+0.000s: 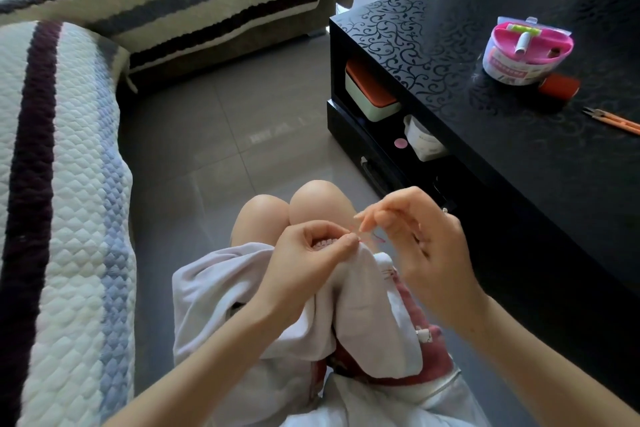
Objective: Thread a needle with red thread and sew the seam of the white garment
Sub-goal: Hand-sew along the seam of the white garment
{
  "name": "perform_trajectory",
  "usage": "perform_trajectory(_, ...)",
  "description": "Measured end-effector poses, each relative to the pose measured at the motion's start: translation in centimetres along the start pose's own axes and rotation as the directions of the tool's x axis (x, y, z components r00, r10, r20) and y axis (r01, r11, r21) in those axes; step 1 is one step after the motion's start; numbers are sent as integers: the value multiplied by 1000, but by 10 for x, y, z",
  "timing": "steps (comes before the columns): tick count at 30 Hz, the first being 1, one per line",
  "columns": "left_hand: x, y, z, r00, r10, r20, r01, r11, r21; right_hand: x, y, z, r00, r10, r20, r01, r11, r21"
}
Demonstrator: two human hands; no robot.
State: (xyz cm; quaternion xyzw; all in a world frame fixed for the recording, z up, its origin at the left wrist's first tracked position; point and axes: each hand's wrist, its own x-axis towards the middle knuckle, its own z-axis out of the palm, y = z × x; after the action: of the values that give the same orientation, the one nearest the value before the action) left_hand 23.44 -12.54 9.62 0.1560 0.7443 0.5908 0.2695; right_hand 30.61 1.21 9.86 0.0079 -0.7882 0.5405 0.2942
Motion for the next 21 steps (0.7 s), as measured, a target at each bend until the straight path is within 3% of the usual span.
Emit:
perform_trajectory(3,6,1,-4,998,-51,-44,50,998,-23,2,-4,-4,986,160,36,-164,973,161)
perform_trajectory(7,16,11,-7,992,-126,-12,122,976,-182,7,-8,-9,963,269,9,-260,921,289)
perform_trajectory(11,31,25,-15,966,-238,105,260,895,-362,9,-7,-11,930,367,1,-353,895,272)
perform_trajectory(16,39,38,-22,943,-189,273,269,917,-294,9,3,-7,888,458,39,-455,863,222)
perform_trajectory(21,36,48,-22,950,-159,269,204,968,-148,6,5,-1,886,452,102,-462,877,129)
